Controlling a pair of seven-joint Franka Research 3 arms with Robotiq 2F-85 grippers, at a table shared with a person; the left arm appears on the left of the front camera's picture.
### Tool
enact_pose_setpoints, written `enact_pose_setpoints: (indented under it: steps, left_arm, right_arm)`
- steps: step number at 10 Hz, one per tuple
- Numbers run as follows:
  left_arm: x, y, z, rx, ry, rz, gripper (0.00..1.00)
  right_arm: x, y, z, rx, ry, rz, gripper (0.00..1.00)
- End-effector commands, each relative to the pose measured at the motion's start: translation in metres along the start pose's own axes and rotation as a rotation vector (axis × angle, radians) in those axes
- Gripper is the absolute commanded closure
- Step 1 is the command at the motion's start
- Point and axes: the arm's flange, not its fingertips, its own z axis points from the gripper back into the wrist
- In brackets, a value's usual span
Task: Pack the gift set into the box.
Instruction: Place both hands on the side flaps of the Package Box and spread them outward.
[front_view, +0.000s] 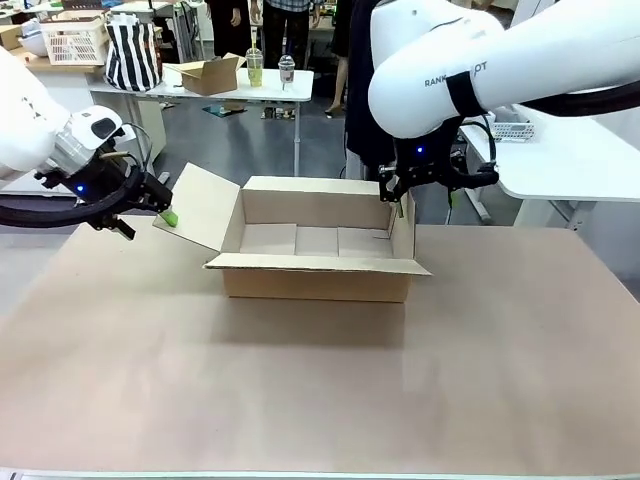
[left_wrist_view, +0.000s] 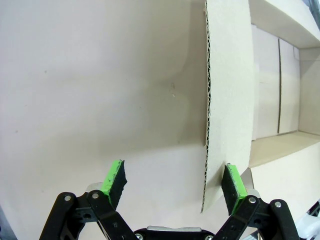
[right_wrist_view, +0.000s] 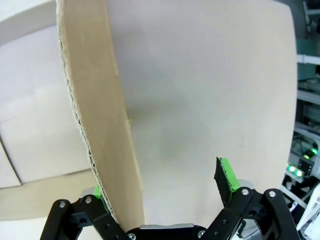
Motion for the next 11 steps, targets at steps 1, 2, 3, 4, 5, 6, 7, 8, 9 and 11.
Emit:
enact_pose_setpoints:
  steps: [1,2,3,4,5,6,7,8,9,11]
  left_arm:
    - [0.001,-0.001,0.004,0.009,0.012,0.009,0.0]
    - [0.001,-0.001,0.004,0.009,0.012,0.009,0.0]
    - [0.001,-0.001,0.004,0.009,0.012,0.009,0.0]
    - [0.001,-0.001,0.004,0.009,0.012,0.009,0.0]
    - [0.001,-0.001,0.004,0.009,0.012,0.009,0.0]
    - [0.001,-0.001,0.004,0.009,0.012,0.009,0.0]
    - [0.001,-0.001,0.004,0.009,0.012,0.009,0.0]
    - [0.001,-0.001,0.004,0.009,0.012,0.009,0.0]
    - [0.001,-0.001,0.004,0.009,0.012,0.009,0.0]
    - [0.001,-0.001,0.004,0.009,0.012,0.009,0.0]
  right_arm:
    - [-0.002,-0.001,-0.001,0.001,0.002,-0.002,0.0]
    - [0.01,-0.023,-0.012,0.111,0.03,-0.013,0.0]
    - [0.016,-0.043,-0.02,0.172,0.043,-0.007,0.0]
    - [0.021,-0.061,-0.027,0.23,0.06,-0.002,0.0]
    - [0.025,-0.075,-0.036,0.284,0.106,-0.01,0.0]
    - [0.027,-0.089,-0.051,0.361,0.115,-0.005,0.0]
    - [0.03,-0.099,-0.068,0.411,0.142,-0.018,0.0]
    - [0.034,-0.107,-0.086,0.483,0.162,-0.004,0.0]
    - [0.037,-0.113,-0.103,0.576,0.159,0.02,0.0]
    - [0.039,-0.125,-0.125,0.73,0.132,0.037,0.0]
